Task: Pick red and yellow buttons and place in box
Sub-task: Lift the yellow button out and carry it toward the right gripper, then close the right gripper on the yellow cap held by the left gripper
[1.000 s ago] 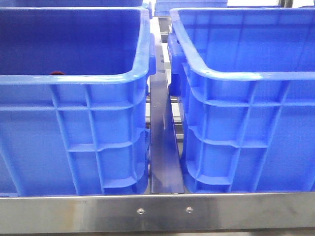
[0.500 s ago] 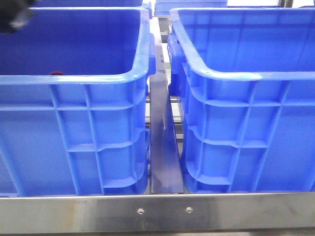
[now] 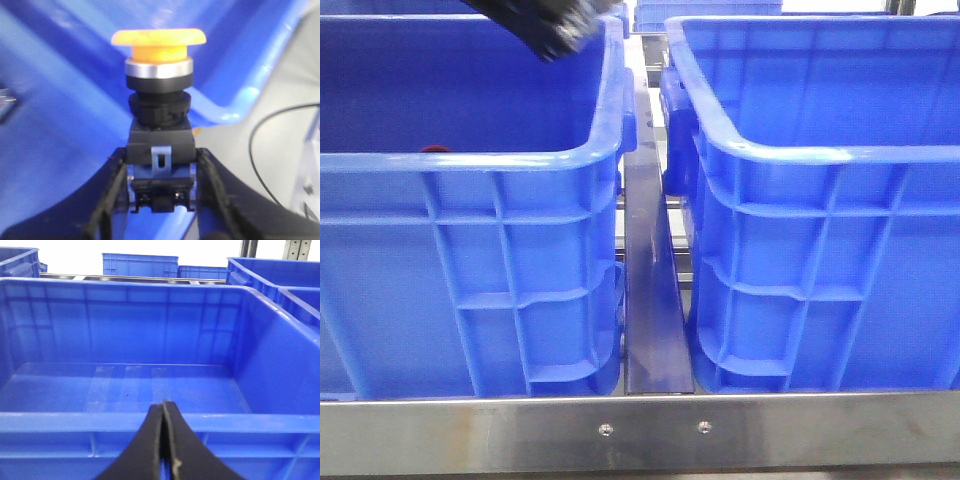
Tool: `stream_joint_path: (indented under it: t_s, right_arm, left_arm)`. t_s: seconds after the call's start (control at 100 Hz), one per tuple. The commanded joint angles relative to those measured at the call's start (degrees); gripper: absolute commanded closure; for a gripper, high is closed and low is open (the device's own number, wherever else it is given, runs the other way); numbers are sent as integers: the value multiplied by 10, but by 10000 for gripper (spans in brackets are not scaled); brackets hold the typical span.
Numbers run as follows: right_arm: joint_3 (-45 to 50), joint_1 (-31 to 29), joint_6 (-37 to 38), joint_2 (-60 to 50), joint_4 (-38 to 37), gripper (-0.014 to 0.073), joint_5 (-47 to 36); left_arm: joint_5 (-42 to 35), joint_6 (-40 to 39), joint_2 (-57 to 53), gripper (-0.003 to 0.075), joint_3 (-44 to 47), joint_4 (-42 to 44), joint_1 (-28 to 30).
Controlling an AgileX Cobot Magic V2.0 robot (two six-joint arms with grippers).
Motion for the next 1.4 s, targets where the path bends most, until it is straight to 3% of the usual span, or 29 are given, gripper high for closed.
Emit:
stream_joint_path:
  t_s: [0.0, 0.32, 0.54, 0.66, 0.87, 1.2, 1.3, 1.39]
  right_arm:
    - [3, 0, 1, -12, -4, 687, -53]
    - [-11, 0, 1, -12, -4, 687, -55]
    - [-124, 0, 1, 4, -4, 687, 139]
    - [-187, 0, 1, 32, 3, 687, 200]
    - [-288, 0, 1, 132, 14, 687, 281]
    - [-434, 0, 1, 374, 15, 680, 386]
    - [-466, 0, 1, 436, 27, 585, 401]
    - [-491, 0, 1, 481, 48, 384, 418]
  left_arm:
    - [-31, 3, -7, 584, -14, -25, -13]
    - [-31, 3, -6, 584, -14, -25, -14]
    - [-31, 3, -6, 584, -14, -25, -14]
    - [-31, 3, -6, 584, -14, -25, -14]
    - [-31, 3, -6, 584, -14, -25, -14]
    - [-31, 3, -6, 584, -14, -25, -14]
    - [-31, 3, -6, 584, -14, -25, -14]
    - [-31, 3, -6, 584, -14, -25, -14]
